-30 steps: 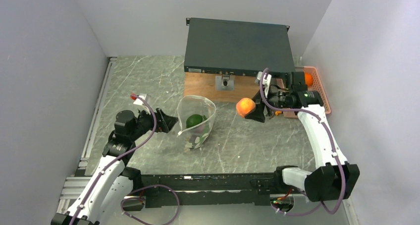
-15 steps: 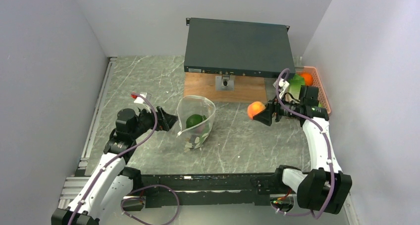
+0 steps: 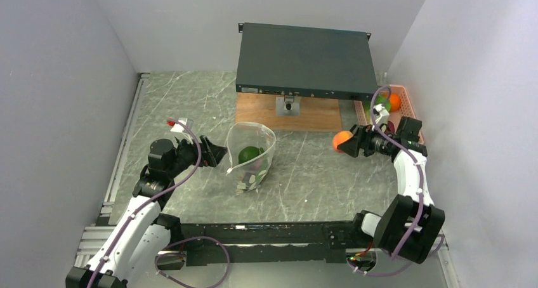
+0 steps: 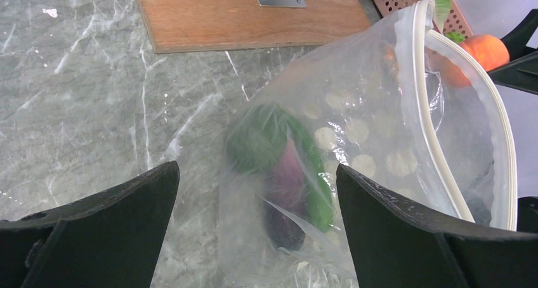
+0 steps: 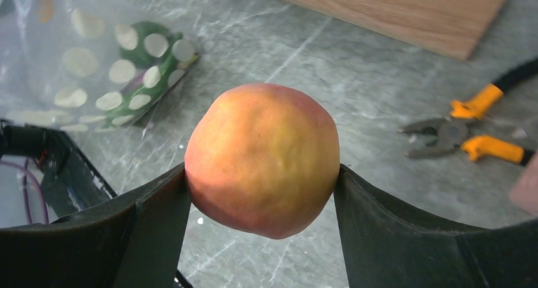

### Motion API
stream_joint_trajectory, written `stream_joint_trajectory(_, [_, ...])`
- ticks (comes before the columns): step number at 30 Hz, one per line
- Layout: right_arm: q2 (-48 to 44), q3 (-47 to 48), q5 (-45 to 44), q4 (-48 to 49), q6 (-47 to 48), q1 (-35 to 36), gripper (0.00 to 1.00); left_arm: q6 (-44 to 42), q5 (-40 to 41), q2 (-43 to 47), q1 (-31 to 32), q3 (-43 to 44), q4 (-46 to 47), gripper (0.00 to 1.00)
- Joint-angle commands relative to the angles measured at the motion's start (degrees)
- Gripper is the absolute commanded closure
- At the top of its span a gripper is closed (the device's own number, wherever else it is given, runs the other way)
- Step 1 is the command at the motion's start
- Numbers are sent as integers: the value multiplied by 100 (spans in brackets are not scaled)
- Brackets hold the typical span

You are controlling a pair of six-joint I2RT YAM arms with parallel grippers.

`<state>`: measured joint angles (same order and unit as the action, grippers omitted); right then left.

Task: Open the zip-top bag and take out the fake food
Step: Place the fake fruit in the bin.

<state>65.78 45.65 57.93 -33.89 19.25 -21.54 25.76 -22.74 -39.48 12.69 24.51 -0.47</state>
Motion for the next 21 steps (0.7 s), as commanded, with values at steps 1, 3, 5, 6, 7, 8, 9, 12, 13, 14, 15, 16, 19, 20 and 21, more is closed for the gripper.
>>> stream_joint_trajectory(1, [379, 137, -14, 243, -261, -513, 82, -44, 51, 17, -38, 207, 170, 1])
stream_joint_trajectory(3, [566, 213, 23, 260, -354, -747, 82, -52, 59, 14, -46, 203, 170, 1])
stream_joint_trajectory(5, [745, 322, 42, 223, -352, -912, 82, -53, 72, 12, -47, 195, 178, 1])
stream_joint_trajectory(6, [806, 375, -8, 206, -368, -966, 82, -53, 76, 12, -55, 188, 183, 1])
stream_joint_trajectory(7, [867, 448, -76, 175, -358, -987, 82, -53, 77, 11, -56, 179, 194, 1])
stream_joint_trajectory(8, [923, 520, -132, 141, -352, -1003, 82, -46, 77, 12, -60, 170, 208, 1])
stream_joint_trajectory(9, [969, 576, -180, 126, -358, -1009, 82, -45, 85, 3, -64, 164, 220, 1])
stream_joint_trajectory(12, [1045, 699, -297, 192, -491, -1046, 81, -27, 86, -30, -73, 164, 255, 1])
stream_joint_trajectory(13, [1051, 726, -319, 214, -530, -1050, 81, -27, 86, -45, -73, 165, 258, 1])
stream_joint_trajectory(14, [1068, 755, -340, 236, -568, -1053, 81, -27, 90, -54, -73, 174, 250, 1])
stream_joint_trajectory(15, [1062, 775, -387, 268, -605, -1058, 81, -27, 99, -65, -81, 181, 243, 1])
stream_joint_trajectory(16, [1063, 792, -443, 303, -659, -1056, 81, -31, 109, -69, -82, 196, 233, 1])
stream_joint_trajectory(19, [1073, 875, -693, 395, -862, -1063, 81, -21, 170, -84, -91, 224, 183, 0])
stream_joint_trajectory(20, [1085, 916, -778, 427, -905, -1065, 81, -19, 169, -92, -98, 235, 179, 0])
stream_joint_trajectory(21, [1086, 955, -835, 455, -931, -1068, 81, -6, 147, -99, -106, 250, 191, 0])
